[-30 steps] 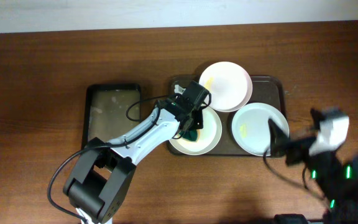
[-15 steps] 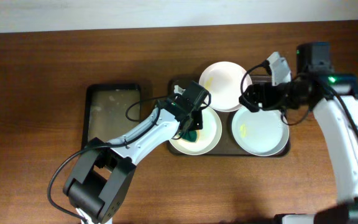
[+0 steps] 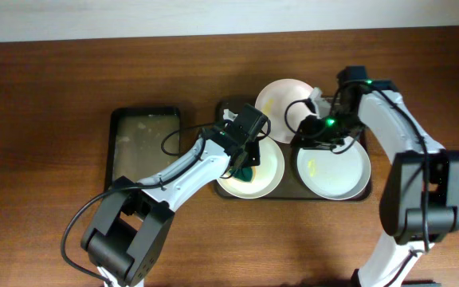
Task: Clean dirty plates on tray and stack at the side
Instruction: 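Reach the right gripper to the rim of the front white plate, then hold the plate rim with right gripper, scrub with left sponge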
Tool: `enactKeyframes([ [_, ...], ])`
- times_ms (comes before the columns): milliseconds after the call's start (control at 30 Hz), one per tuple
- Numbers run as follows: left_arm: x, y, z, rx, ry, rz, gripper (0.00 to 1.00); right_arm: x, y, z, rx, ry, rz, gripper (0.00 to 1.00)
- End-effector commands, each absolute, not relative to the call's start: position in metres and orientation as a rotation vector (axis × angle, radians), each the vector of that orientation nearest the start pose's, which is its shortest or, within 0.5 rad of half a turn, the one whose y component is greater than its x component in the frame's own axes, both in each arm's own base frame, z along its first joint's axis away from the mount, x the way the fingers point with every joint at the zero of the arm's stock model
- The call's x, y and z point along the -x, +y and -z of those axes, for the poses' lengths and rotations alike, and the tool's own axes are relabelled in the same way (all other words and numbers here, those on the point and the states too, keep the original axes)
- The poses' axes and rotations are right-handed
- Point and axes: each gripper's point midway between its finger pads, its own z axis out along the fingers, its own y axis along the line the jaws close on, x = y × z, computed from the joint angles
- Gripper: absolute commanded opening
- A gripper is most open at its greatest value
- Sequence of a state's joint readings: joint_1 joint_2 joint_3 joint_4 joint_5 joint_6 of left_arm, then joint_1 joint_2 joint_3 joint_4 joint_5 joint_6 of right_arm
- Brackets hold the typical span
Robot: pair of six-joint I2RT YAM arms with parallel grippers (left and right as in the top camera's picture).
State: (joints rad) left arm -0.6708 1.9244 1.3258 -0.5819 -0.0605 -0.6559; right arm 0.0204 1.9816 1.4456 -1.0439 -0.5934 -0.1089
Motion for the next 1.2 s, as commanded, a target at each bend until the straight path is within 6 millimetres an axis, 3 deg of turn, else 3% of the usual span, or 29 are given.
enactKeyframes([
  [0,-0.356,-0.263,-0.044,0.021,2.781,0.264,0.0,-0.368,0.126,-0.053,0.277,2.97,-0.949,0.41],
  [267,-0.356,-0.263,-0.044,0.021,2.781,0.265,0.0,-0.375,0.133,-0.03,0.334,2.981,-0.886,0.41],
  [433,-0.356,-0.264,-0.044,0.021,2.78,0.266,0.0,-0.376,0.132,-0.029,0.338,2.979,-0.87,0.38],
  [500,-0.356,-0.264,-0.044,0.021,2.778,0.268,0.0,-0.374,0.133,-0.027,0.34,2.984,-0.871,0.33],
  [833,-0.364,-0.272,-0.049,0.02,2.74,0.321,0.0,-0.362,0.144,0.001,0.319,2.986,-0.873,0.34],
  [967,-0.363,-0.274,-0.049,0.017,2.746,0.333,0.0,-0.358,0.145,0.006,0.271,3.002,-0.875,0.13],
  [1167,-0.362,-0.277,-0.045,0.011,2.751,0.345,0.0,-0.353,0.145,0.009,0.216,3.025,-0.887,0.14],
])
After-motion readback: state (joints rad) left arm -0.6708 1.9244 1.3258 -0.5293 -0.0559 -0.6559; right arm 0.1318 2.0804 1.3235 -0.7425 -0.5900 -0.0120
